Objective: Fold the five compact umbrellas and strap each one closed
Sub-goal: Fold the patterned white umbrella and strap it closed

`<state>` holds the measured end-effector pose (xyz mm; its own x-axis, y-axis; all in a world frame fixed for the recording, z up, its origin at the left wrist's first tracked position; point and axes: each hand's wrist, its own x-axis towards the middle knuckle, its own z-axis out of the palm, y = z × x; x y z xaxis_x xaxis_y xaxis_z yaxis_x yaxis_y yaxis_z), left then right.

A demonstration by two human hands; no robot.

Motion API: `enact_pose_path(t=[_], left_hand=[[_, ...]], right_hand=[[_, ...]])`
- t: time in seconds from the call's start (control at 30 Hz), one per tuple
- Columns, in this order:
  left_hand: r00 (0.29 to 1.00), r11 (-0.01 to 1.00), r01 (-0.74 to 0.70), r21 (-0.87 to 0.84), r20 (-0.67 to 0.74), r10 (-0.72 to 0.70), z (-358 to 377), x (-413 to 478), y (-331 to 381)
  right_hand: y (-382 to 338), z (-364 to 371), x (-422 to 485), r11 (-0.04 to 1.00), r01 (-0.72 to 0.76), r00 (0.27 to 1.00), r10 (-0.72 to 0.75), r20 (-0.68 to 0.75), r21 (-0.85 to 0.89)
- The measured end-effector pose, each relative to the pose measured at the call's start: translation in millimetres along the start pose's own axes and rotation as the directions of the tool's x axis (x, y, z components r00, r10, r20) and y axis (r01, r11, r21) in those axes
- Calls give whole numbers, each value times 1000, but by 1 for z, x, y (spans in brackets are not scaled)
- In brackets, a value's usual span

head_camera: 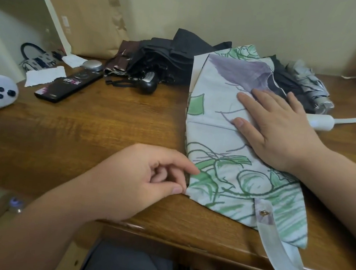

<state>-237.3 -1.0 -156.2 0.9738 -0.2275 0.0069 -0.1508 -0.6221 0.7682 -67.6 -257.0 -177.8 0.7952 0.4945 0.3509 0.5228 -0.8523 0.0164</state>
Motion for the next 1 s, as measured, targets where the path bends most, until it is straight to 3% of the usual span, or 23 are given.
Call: enact_pose_path(t=[0.1, 0.2, 0.27, 0.33, 0.4, 0.47, 0.57, 0.63, 0.73, 0.8, 0.83, 0.93, 1.0], left_hand=[[990, 965, -140, 223, 63, 129, -10, 1, -2], [944, 902, -274, 334, -84, 318, -16, 20, 7], [903, 829, -358, 430, -66, 424, -16, 46, 16], [904, 713, -419, 563, 181, 388, -11, 72, 19], [874, 580, -474, 662, 433, 220, -6, 86, 10], [829, 564, -516, 645, 543, 137, -6, 86, -4], [792, 639, -536, 552, 590, 156, -15, 86, -10], [812, 678, -537, 501, 524, 256, -22, 94, -4], [813, 544, -581, 605, 445, 375, -21, 110, 6], [809, 443, -587, 678, 509, 294, -14, 116, 6], [811, 446, -581, 681, 533, 242, -11, 117, 4], [791, 488, -596, 638, 571, 219, -12, 120, -3], [773, 496, -614, 614, 594, 222, -14, 122, -5]], right_hand=[[0, -1, 0, 1000, 12, 1000, -12, 6, -7], [-1, -3, 1, 1000, 18, 1000, -18, 23, -7], [-1, -2, 0, 1000, 23, 999, -22, 25, -17], [0, -2, -1, 999, 36, 999, -35, 32, -30], [1, -3, -2, 998, 44, 998, -42, 50, -40], [1, -4, -3, 997, 55, 997, -52, 62, -47], [3, -6, -2, 997, 71, 995, -68, 72, -42], [4, -6, -2, 996, 88, 994, -86, 67, -31], [4, -10, -3, 997, 70, 994, -72, 77, 28], [3, -17, -3, 996, 41, 994, -49, 96, 85], [3, -24, -3, 995, 25, 995, -34, 95, 100], [-3, -65, -24, 967, -169, 983, 151, 103, 192], [-11, -91, -63, 855, -327, 944, 320, 86, 402]])
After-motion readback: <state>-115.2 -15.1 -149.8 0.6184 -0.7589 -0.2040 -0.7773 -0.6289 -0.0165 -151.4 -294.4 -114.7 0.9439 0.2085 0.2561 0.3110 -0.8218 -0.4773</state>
